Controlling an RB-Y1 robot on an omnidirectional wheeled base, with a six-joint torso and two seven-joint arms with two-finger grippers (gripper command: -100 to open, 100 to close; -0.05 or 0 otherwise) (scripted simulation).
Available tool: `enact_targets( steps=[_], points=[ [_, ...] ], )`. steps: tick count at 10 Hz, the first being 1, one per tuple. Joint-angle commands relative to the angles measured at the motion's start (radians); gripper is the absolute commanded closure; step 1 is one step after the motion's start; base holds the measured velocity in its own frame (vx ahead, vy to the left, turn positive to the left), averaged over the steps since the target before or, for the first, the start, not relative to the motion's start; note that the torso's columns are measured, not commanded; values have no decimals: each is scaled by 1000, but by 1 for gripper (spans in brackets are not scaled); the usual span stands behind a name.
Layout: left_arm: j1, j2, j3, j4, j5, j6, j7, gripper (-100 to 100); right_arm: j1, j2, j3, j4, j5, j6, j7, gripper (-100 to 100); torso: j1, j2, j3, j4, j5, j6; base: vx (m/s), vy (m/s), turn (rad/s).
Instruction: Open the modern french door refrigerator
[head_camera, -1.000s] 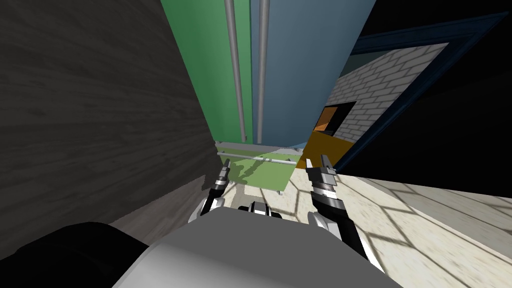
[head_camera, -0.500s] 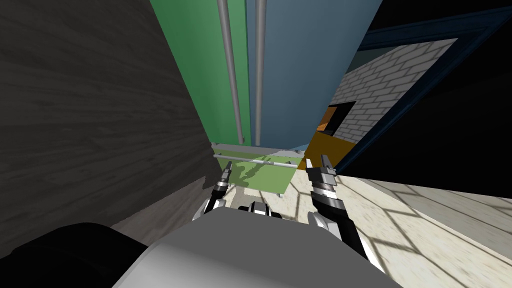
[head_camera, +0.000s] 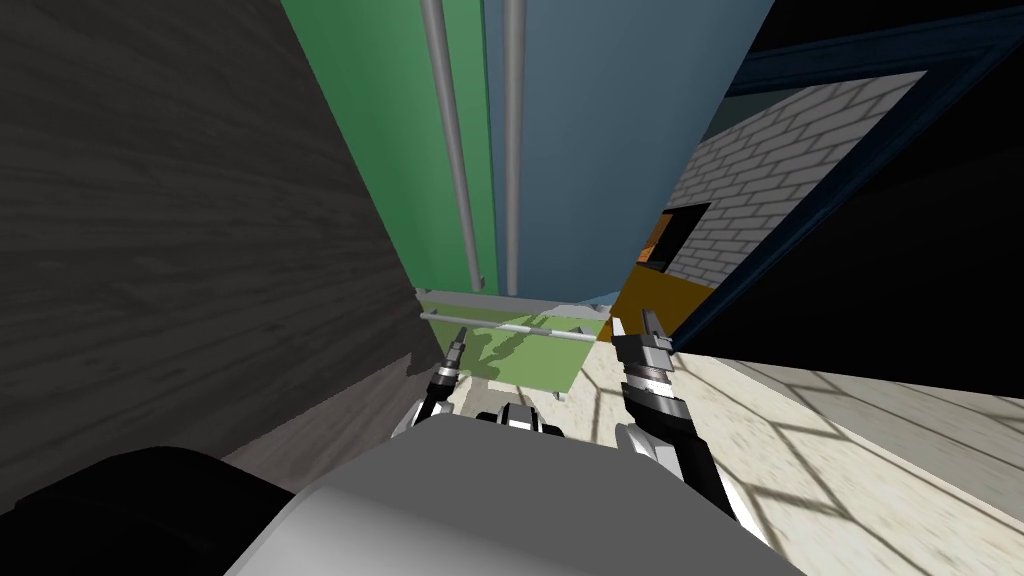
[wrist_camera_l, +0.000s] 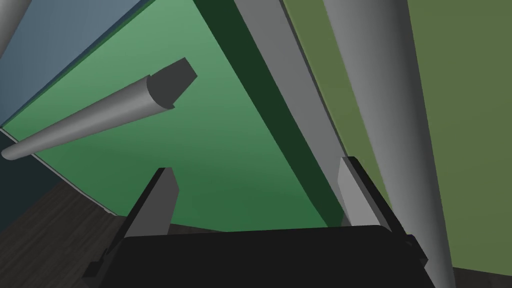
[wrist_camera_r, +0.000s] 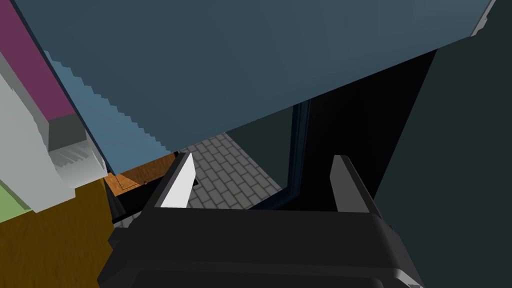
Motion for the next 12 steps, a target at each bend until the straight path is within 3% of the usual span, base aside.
enact_targets(
  steps=[1, 8, 11, 12],
  points=[
    [-26, -10, -4, 87, -17, -43, -11, -100, 0, 0, 0, 0, 0, 0, 0, 0, 0, -1, -1, 0, 0, 0, 92, -5, -17],
    [-81, -74, -11, 280, -51, -132, -33, -100, 0, 0, 0, 0, 0, 0, 0, 0, 0, 1, 1, 0, 0, 0, 96, -17, -12],
    [-93, -126, -13, 320, -59, -150, -37, -100, 0, 0, 0, 0, 0, 0, 0, 0, 0, 1, 0, 0, 0, 0, 51, -7, -6],
    [-85, -116, -15, 303, -58, -143, -37, -100, 0, 0, 0, 0, 0, 0, 0, 0, 0, 1, 0, 0, 0, 0, 16, -3, -1]
  ],
)
